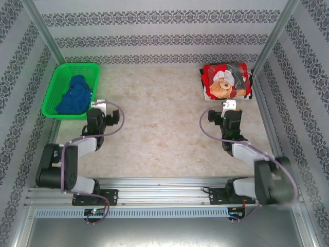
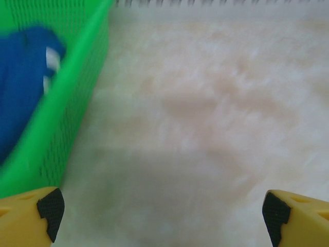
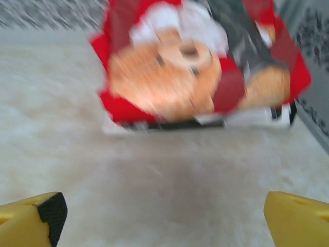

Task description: Fold and stack the t-shirts

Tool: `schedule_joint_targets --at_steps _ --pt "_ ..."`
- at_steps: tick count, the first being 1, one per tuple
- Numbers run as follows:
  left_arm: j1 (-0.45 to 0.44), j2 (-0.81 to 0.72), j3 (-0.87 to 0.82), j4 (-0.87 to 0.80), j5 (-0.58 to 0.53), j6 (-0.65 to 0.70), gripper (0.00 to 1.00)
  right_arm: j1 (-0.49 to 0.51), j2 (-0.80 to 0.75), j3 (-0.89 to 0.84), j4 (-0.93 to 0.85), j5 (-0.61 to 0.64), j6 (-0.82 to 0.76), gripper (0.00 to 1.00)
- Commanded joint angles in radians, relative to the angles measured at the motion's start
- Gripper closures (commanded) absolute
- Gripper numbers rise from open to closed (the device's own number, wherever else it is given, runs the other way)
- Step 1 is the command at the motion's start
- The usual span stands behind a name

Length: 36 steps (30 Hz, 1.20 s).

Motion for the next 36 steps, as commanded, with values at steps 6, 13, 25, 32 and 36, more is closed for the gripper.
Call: schedule_joint_targets --at_steps 6,13,25,32,36 --pt "-0.007 -0.016 0.889 -1.200 -0.040 -0.286 0.00 0.123 -0.211 0.544 -0.931 -0.147 0.247 0.02" --pt "0.163 0.308 1.322 -1.588 -0.031 -0.292 0.00 0.243 -0.057 0.759 -1.068 -0.254 0.306 0.02" --pt "0.405 0.651 1.465 -1.483 0.023 -0.236 0.23 0.401 0.112 0.854 -1.089 -0.356 0.359 0.02" --pt "0.429 0.772 1.440 -1.392 0.083 -0.223 0.17 0.408 0.091 0.841 -1.074 -0.387 0.391 0.02" --pt "0.427 0.810 1.393 -1.305 0.170 -0.268 0.15 0.411 0.102 0.845 -1.068 -0.407 0.404 0.02"
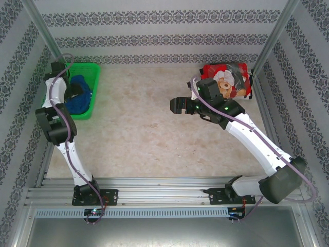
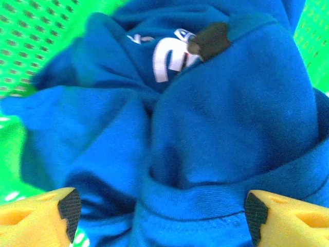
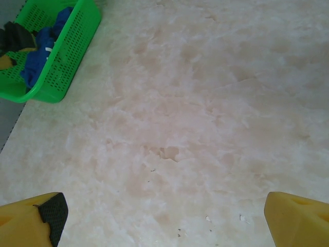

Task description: Fold and stack the t-shirts

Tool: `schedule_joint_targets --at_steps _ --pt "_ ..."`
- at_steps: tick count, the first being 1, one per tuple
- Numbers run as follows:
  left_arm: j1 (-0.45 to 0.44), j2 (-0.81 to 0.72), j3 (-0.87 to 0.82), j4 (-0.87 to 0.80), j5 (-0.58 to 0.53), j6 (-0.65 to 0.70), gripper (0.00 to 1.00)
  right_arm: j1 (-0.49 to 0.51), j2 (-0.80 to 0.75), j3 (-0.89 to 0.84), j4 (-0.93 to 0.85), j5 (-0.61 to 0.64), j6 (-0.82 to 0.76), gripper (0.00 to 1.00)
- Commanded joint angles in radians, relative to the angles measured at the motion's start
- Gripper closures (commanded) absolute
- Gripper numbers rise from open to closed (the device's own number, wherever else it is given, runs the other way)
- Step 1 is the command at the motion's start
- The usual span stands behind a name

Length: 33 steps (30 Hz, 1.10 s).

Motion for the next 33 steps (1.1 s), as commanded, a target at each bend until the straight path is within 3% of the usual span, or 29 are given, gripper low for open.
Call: schedule_joint_targets --at_steps 1,9,15,16,27,33 --pt "-0.002 0.025 -0.032 0.107 0.095 -0.039 0.15 0.018 -0.003 0.024 0.003 -0.033 0.030 0.02" --pt "-0.004 0.086 -0.099 0.198 0.153 -0.101 0.21 0.033 0.000 0.018 0.016 -0.033 0.042 0.02" --pt "-0.001 0.086 -0.118 0.268 0.307 -0.127 0.97 0.037 -0.003 0.027 0.020 -0.013 0.046 0.02" --pt "-0.001 0.053 -0.122 0.284 0.308 -0.128 1.00 0.037 -0.002 0.027 0.025 -0.012 0.049 0.02" --pt "-0.025 -0.291 0.072 0.238 0.394 -0.152 1.00 0.040 0.039 0.005 0.115 -0.010 0.071 0.02" --pt "-0.135 -0.374 0.182 0.250 0.529 -0.252 1.00 0.027 0.080 0.043 0.121 0.014 0.068 0.02"
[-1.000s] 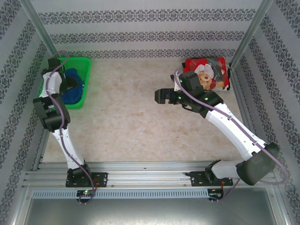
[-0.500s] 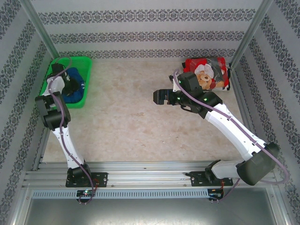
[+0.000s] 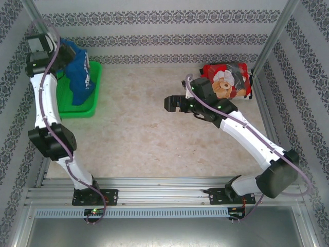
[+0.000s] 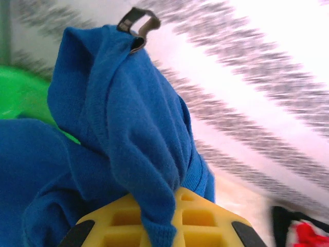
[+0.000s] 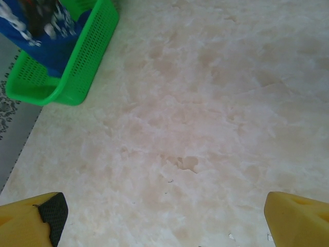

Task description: Fold and stack the t-shirts

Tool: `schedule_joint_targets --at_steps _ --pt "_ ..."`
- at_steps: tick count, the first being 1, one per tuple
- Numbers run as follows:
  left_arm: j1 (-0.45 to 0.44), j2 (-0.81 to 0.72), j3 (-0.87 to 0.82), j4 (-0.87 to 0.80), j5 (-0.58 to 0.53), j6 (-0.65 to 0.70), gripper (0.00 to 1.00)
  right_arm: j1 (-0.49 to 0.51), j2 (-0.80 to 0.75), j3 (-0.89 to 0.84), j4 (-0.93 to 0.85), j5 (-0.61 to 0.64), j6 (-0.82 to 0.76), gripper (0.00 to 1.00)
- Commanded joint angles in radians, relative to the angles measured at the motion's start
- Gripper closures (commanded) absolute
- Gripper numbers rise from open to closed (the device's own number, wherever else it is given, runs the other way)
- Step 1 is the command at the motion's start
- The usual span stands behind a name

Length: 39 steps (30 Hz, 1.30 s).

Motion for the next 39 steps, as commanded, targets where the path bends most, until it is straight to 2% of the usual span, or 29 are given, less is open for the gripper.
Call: schedule_joint_targets --at_steps 1,6,9,11,13,22,24,27,31,33,35,37,39 --pt "-0.099 -0.030 0.043 0.019 0.127 -0.100 1.00 -0.012 0.006 0.046 0.027 0.033 0.024 0.02" --pt "-0.277 -0.069 0.105 0.045 0.208 -0.208 1.00 -0.059 -0.024 0.039 0.019 0.051 0.044 0.02" --pt "-0.406 -0.049 0.269 -0.007 0.199 -0.186 1.00 -0.088 -0.060 0.017 0.012 0.057 0.039 0.02" --pt "-0.466 -0.016 0.448 -0.104 0.128 -0.131 1.00 -0.111 -0.094 -0.010 0.017 0.066 0.047 0.02" --pt "-0.480 -0.010 0.512 -0.114 0.118 -0.133 1.00 -0.137 -0.130 -0.048 0.028 0.068 0.061 0.02" --pt "-0.517 -0.014 0.532 0.116 0.238 -0.256 1.00 -0.238 -0.275 -0.174 0.044 0.066 0.095 0.02" --pt "-0.518 -0.010 0.506 0.095 0.233 -0.260 1.00 -0.250 -0.294 -0.193 0.049 0.065 0.101 0.02" --pt "-0.528 -0.048 0.359 0.036 0.206 -0.214 1.00 -0.254 -0.303 -0.218 0.049 0.063 0.109 0.02" --pt "-0.537 -0.142 0.051 -0.061 0.065 -0.115 1.00 -0.253 -0.301 -0.264 0.046 0.080 0.118 0.02" --pt "-0.536 -0.212 -0.196 -0.003 0.018 -0.113 1.00 -0.254 -0.288 -0.283 0.023 0.105 0.126 0.02" --pt "-0.519 -0.280 -0.452 0.083 -0.032 -0.171 0.99 -0.253 -0.258 -0.290 -0.009 0.111 0.123 0.02" --pt "-0.491 -0.319 -0.650 0.142 -0.095 -0.222 0.99 -0.241 -0.229 -0.296 -0.018 0.095 0.116 0.02" --pt "-0.455 -0.324 -0.778 0.196 -0.091 -0.262 1.00 -0.216 -0.201 -0.302 -0.016 0.081 0.107 0.02"
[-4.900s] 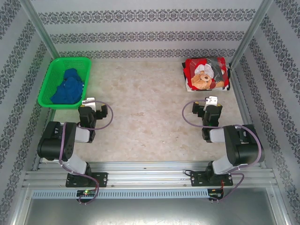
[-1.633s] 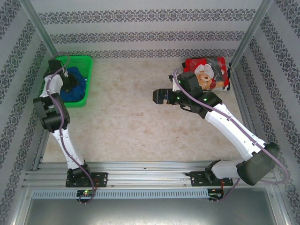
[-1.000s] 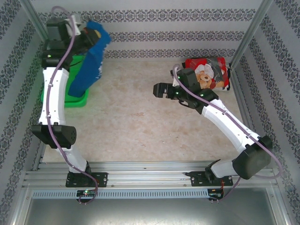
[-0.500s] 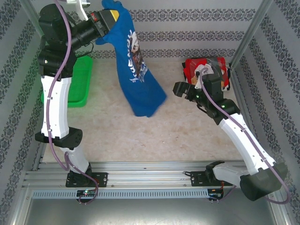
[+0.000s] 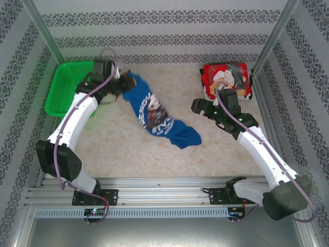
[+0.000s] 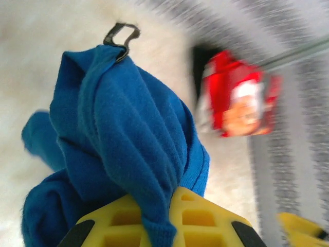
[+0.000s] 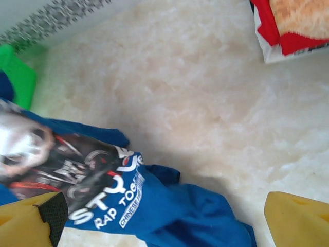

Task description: Fold and stack the t-shirts

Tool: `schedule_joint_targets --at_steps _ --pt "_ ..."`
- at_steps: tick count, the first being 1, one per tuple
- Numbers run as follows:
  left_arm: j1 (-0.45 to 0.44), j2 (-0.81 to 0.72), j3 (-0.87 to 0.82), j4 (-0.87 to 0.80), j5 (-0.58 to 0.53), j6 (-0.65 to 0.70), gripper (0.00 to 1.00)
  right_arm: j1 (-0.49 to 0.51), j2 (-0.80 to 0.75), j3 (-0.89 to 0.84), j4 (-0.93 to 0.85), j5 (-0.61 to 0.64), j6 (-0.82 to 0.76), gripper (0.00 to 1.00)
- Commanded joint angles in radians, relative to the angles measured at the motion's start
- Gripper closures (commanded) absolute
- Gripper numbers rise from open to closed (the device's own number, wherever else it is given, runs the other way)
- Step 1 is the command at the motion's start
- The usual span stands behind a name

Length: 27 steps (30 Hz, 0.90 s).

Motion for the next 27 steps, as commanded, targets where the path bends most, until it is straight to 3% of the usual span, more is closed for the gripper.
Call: schedule_joint_targets --at_steps 1,3,7,10,13,14,15,16,19,23,27 --pt "0.048 -0.050 -0.139 0.116 -0.099 -0.050 1.00 0.046 0.046 -0.012 -0.029 -0.003 -0.009 0.02" --pt "0.046 -0.072 -0.151 0.105 -0.124 -0.008 1.00 0.084 0.081 0.001 -0.056 0.014 -0.028 0.02" --pt "0.049 -0.179 -0.247 0.290 -0.028 0.021 0.94 0.097 0.194 0.002 -0.109 0.008 0.005 0.03" --pt "0.052 -0.158 -0.264 0.209 0.013 0.007 0.94 0.091 0.300 0.020 -0.118 -0.019 0.026 0.07" --pt "0.059 -0.180 -0.354 0.143 -0.079 -0.039 0.93 0.079 0.403 0.053 -0.155 -0.015 0.031 0.12" --pt "0.068 -0.197 -0.384 0.148 -0.092 -0.054 0.84 0.074 0.422 0.052 -0.146 -0.019 0.032 0.13" --pt "0.075 -0.206 -0.403 0.154 -0.091 -0.062 0.64 0.071 0.435 0.052 -0.137 -0.032 0.031 0.15" --pt "0.082 -0.208 -0.410 0.157 -0.078 -0.057 0.64 0.071 0.441 0.056 -0.130 -0.051 0.026 0.16" --pt "0.083 -0.190 -0.353 0.104 -0.074 -0.013 0.88 0.098 0.423 0.065 -0.110 -0.104 -0.008 0.16" --pt "0.083 -0.202 -0.263 0.006 -0.100 0.018 0.90 0.140 0.416 0.082 -0.210 -0.080 -0.038 0.17" --pt "0.083 -0.170 -0.232 -0.029 -0.055 -0.020 0.90 0.141 0.452 0.041 -0.239 -0.006 0.012 0.18"
